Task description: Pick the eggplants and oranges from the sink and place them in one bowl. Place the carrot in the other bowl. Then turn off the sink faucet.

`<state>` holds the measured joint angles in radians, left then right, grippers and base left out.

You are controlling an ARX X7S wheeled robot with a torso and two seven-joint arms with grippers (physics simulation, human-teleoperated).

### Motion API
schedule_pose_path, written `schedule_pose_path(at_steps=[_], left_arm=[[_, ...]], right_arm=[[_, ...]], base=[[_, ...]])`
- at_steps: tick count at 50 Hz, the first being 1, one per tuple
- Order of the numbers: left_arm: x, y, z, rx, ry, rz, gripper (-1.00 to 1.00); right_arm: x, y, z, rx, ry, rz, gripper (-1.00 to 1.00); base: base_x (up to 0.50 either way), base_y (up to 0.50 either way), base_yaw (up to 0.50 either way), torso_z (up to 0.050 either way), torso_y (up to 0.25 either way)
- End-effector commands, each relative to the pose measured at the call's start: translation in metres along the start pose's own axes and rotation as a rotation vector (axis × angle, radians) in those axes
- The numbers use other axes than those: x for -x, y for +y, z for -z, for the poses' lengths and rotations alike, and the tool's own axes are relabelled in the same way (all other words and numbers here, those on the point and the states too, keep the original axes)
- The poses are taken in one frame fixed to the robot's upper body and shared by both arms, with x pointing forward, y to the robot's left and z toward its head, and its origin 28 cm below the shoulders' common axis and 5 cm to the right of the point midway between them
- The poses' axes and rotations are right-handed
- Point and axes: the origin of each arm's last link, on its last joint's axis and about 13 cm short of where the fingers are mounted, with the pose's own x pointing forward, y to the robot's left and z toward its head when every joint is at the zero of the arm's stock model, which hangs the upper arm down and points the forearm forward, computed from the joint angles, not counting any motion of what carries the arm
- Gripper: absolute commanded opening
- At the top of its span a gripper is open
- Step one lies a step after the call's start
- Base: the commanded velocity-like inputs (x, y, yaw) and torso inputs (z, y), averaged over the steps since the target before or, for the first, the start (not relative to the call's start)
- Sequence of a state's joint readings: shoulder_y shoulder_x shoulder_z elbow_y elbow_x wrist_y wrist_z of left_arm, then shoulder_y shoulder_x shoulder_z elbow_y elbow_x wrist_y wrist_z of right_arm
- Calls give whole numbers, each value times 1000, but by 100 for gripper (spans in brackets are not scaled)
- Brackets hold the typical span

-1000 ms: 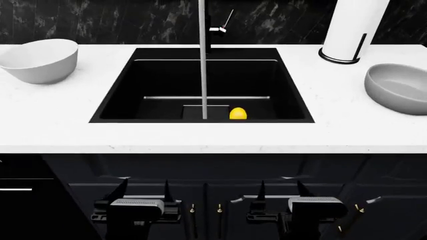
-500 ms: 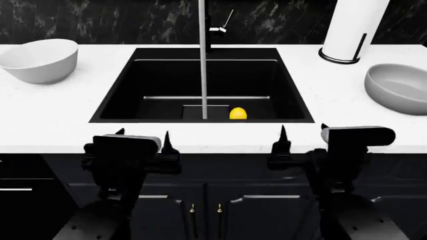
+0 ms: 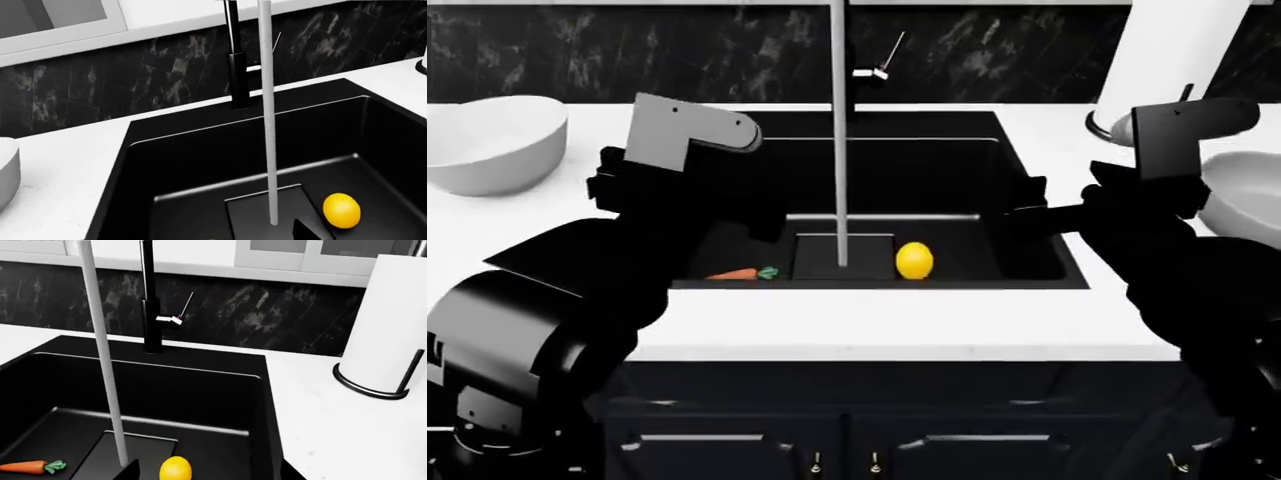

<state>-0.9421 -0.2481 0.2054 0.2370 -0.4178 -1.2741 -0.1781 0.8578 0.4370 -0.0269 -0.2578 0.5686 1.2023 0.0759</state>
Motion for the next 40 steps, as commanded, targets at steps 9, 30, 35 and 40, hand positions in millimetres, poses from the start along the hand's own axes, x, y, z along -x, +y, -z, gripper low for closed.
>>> schedule_pose_path(at_steps=[9, 30, 35, 40], left_arm=[[-4, 3, -2, -29, 66, 20, 100], [0, 3, -1, -48, 84, 28, 100], [-2, 3, 2, -48, 87, 28, 100], [-3, 2, 5, -51, 94, 30, 100]], right_arm=[[3, -9, 13, -27, 46, 9, 100], [9, -11, 17, -34, 46, 20, 100], [11, -13, 17, -33, 46, 28, 100], [10, -12, 22, -41, 64, 25, 100]], base=[[500, 161, 0, 0, 0], [500, 93, 0, 0, 1], [500, 0, 0, 0, 2], [455, 0, 0, 0, 0]])
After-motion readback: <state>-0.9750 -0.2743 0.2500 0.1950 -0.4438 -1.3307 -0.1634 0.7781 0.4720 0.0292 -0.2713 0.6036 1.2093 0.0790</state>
